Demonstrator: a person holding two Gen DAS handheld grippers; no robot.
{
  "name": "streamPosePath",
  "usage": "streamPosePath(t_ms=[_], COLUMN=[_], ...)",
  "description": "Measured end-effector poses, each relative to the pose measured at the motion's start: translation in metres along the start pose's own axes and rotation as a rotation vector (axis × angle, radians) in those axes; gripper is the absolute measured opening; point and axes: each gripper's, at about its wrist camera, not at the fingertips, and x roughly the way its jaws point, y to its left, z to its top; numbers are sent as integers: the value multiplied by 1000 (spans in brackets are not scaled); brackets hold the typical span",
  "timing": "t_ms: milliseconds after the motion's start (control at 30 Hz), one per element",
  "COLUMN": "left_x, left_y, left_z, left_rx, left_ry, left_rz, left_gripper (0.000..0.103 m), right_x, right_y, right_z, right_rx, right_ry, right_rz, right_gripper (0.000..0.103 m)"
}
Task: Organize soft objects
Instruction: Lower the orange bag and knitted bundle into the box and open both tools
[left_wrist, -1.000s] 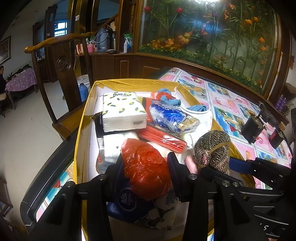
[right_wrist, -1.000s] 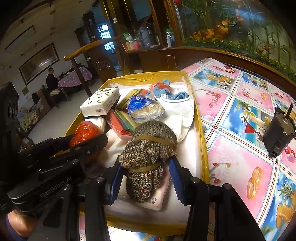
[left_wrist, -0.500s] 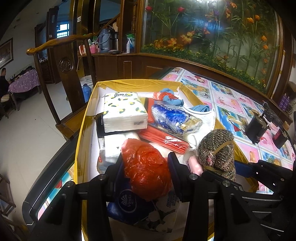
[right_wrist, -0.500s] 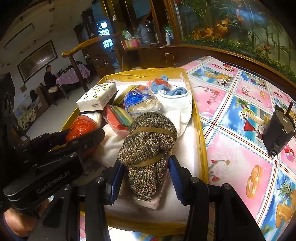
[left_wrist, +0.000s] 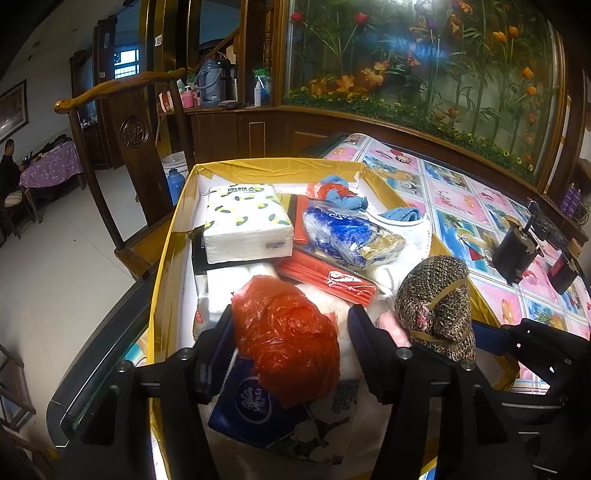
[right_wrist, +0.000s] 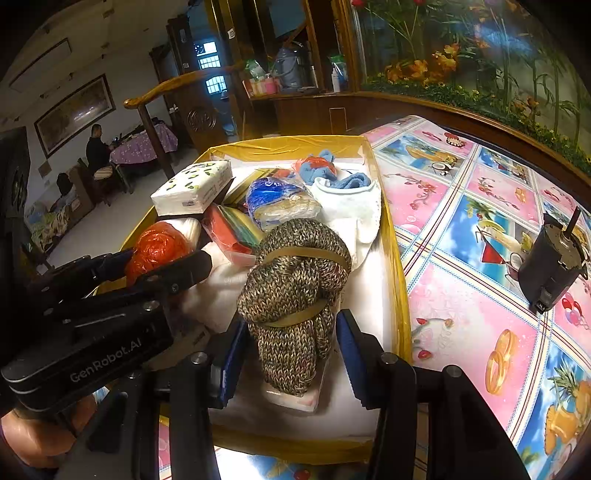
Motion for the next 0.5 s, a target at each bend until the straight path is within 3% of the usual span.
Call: streamPosePath(t_ms=[500], left_x=[-3], left_y=[-4], left_z=[0], left_rx=[24], left_ry=[-7], left_rz=[47], left_gripper=[78], right_x=[-5], right_y=[4], right_z=[-4], right_rx=[-27], right_ry=[-4], right_rz=[-8], right_gripper=[66])
